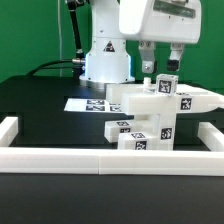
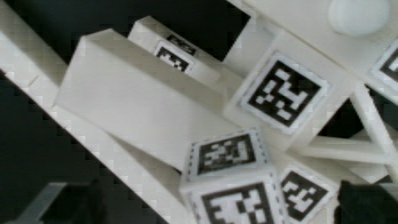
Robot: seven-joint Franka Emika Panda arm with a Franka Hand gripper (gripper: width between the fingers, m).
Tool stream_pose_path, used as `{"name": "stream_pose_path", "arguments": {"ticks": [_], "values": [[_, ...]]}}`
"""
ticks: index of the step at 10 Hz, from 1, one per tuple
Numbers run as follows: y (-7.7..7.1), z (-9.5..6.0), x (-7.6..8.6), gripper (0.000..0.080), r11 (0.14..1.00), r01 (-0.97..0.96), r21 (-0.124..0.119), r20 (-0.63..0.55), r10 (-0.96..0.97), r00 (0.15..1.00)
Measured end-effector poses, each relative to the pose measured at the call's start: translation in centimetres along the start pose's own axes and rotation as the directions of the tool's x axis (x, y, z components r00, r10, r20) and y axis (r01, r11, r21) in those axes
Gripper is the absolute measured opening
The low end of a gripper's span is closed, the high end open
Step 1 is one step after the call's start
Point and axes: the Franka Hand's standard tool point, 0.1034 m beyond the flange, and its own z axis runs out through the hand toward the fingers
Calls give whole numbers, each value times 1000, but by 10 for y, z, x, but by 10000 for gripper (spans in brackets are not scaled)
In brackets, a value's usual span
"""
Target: Assemble chair
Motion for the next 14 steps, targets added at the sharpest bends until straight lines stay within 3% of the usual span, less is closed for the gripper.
{"name": "stream_pose_path", "arguments": {"ticks": [5, 6, 7, 9, 13, 14], "values": [[-4, 12, 0, 649, 999, -48, -1, 14, 48, 999], [-4, 12, 0, 525, 998, -59, -1, 14, 59, 998], [-4, 12, 0, 525, 998, -66, -1, 14, 66, 998], [-3, 12, -1, 285, 997, -71, -1, 15, 71, 997], [-3, 12, -1, 286, 992, -129, -2, 14, 129, 992], [-3, 12, -1, 286, 976, -218, -3, 14, 218, 976]]}}
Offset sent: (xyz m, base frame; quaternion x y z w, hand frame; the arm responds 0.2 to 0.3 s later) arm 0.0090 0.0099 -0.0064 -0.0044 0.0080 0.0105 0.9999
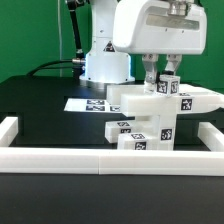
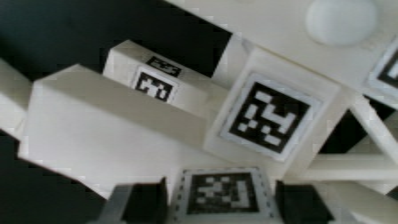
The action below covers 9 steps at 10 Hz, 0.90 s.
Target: Assemble chair
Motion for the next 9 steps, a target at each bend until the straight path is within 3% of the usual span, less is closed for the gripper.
{"name": "stream_pose_path", "arguments": {"ticks": [4, 9], "values": [[0, 0, 0, 287, 954, -301, 0, 0, 301, 954], [0, 0, 0, 287, 777, -629, 1, 0, 629, 777]]}}
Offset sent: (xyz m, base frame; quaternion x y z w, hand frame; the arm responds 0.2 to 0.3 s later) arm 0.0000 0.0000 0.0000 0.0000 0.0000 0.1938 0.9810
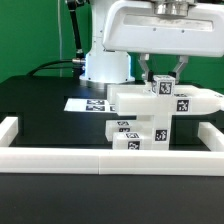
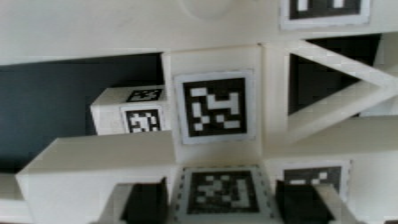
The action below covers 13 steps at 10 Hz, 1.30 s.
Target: Assemble chair
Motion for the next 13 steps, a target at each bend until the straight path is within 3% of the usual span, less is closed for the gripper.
{"name": "stream_pose_path", "arguments": {"ticks": [4, 7, 8, 9, 13], "values": [[0, 0, 0, 287, 968, -252, 1, 0, 252, 968], [0, -1, 0, 287, 962, -274, 1, -1, 274, 962], [0, -4, 0, 468, 961, -275, 7, -3, 276, 961], [0, -10, -2, 592, 961, -278, 16, -5, 278, 961], [-4, -31, -21, 647, 957, -285, 56, 1, 285, 958]]}}
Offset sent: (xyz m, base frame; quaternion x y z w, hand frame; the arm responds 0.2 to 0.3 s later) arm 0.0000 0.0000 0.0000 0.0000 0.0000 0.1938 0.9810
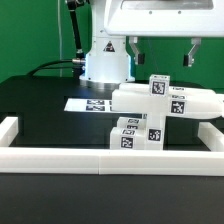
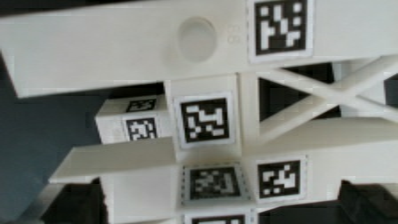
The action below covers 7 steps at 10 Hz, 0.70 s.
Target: Assemble chair
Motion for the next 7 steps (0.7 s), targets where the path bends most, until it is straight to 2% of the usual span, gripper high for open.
{"name": "stream_pose_path", "arguments": {"ticks": [2, 5, 6, 7], "values": [[0, -2, -17, 648, 999, -35, 19, -21, 36, 999], [2, 2, -20, 648, 999, -40, 21, -21, 40, 999], [9, 8, -27, 648, 997, -75, 32, -26, 76, 997], [11, 13, -40, 648, 996, -80, 27, -11, 80, 997]]}}
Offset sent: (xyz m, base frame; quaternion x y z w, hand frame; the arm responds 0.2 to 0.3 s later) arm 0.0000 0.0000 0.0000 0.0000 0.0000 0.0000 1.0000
